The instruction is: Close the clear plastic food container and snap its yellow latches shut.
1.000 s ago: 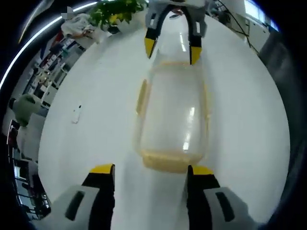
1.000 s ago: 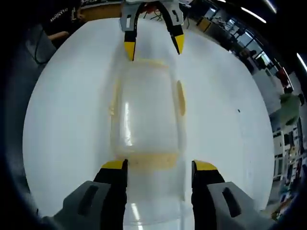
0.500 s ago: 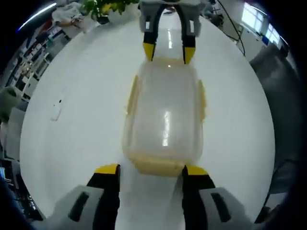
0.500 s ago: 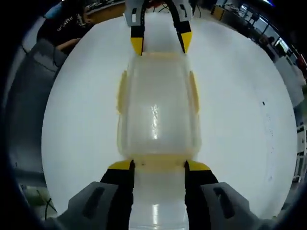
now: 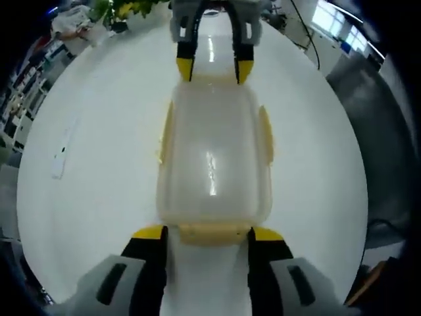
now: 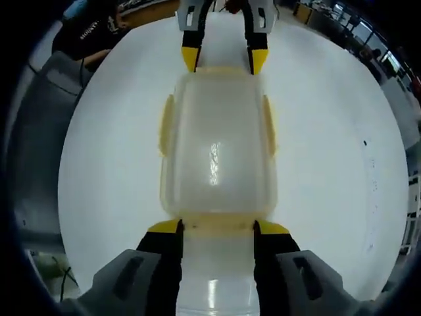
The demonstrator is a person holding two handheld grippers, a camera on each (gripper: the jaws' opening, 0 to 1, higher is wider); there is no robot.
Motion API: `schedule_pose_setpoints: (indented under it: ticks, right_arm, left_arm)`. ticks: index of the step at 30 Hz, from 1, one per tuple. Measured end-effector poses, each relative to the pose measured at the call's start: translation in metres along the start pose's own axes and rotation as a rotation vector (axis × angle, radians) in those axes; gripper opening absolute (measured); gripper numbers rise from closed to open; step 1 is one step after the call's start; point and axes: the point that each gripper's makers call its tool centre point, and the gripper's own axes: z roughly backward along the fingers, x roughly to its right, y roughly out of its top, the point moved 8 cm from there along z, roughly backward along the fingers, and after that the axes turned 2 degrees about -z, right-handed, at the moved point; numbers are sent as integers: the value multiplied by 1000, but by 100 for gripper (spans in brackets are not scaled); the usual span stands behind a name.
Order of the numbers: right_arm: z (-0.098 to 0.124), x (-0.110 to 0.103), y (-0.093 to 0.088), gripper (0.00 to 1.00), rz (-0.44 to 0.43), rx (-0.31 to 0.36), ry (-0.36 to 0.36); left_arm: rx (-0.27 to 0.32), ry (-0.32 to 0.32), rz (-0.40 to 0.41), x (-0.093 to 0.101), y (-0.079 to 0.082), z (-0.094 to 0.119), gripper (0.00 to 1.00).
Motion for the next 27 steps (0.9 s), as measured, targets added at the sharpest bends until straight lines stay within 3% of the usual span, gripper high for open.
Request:
schedule_pose_setpoints:
  ticks: [14,23,27]
  right_arm:
    - [0,2,4,40,-4,-61,-3]
    - [1,0,5,39,-14,-52,-5]
    - [2,-2,6,39,-15,-64,-7]
  left_arm:
    - [-148,-15,-41,4,13,-2,46]
    - [-134,-13,-30,1,9,1,45]
    - [-120,-13,-14,2,8,3,40]
